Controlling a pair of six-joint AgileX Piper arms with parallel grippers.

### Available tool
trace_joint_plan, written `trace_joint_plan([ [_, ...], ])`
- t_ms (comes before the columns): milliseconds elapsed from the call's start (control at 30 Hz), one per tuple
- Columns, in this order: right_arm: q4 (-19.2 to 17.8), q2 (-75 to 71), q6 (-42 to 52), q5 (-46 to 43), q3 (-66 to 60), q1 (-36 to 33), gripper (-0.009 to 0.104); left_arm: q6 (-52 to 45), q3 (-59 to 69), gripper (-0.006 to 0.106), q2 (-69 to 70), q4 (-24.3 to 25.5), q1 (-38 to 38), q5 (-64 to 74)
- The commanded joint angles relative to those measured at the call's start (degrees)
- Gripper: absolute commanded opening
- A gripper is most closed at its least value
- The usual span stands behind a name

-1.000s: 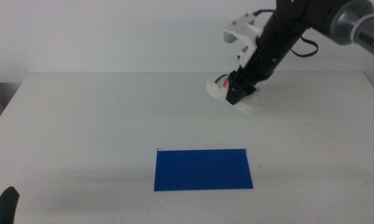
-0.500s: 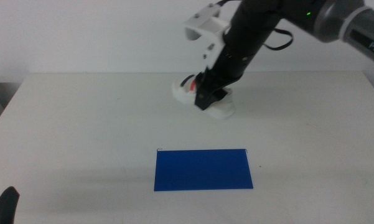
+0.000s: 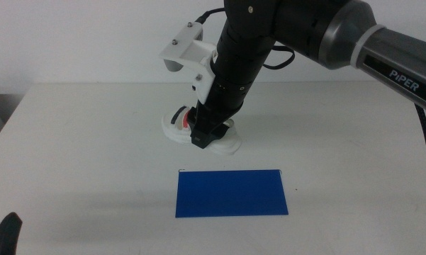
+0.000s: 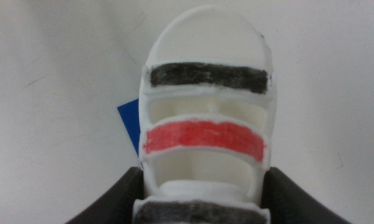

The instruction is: Use one arm to grab the shoe from the table and place it on the mat.

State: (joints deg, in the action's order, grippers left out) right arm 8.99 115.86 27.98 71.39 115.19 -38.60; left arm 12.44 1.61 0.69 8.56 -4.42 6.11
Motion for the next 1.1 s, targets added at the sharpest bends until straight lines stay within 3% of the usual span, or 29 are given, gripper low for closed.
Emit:
trace_joint_plan([
  [0, -0.3, -3.83, 0.22, 2.27, 1.71, 0.66, -0.004, 0.26, 0.5, 0.092, 0.8, 0.04, -0.01, -4.3],
  [233, -1.38, -4.25, 1.02, 1.2, -3.34, 3.93, -0.004, 0.26, 0.5, 0.092, 0.8, 0.04, -0.01, -4.3],
  [633, -0.49, -5.38, 4.73, -14.82, -17.24, 5.29, -0.004, 0.31, 0.5, 0.092, 0.8, 0.04, -0.01, -4.3],
  [800, -0.47, -5.31, 4.98, -16.07, -17.3, 5.17, -0.004, 0.31, 0.5, 0.092, 0.8, 0.04, -0.01, -4.3],
  [1067, 0.34, -5.31, 18.26, -15.79, -17.3, 5.17, -0.004, 0.31, 0.5, 0.092, 0.8, 0.04, -0.01, -4.3],
])
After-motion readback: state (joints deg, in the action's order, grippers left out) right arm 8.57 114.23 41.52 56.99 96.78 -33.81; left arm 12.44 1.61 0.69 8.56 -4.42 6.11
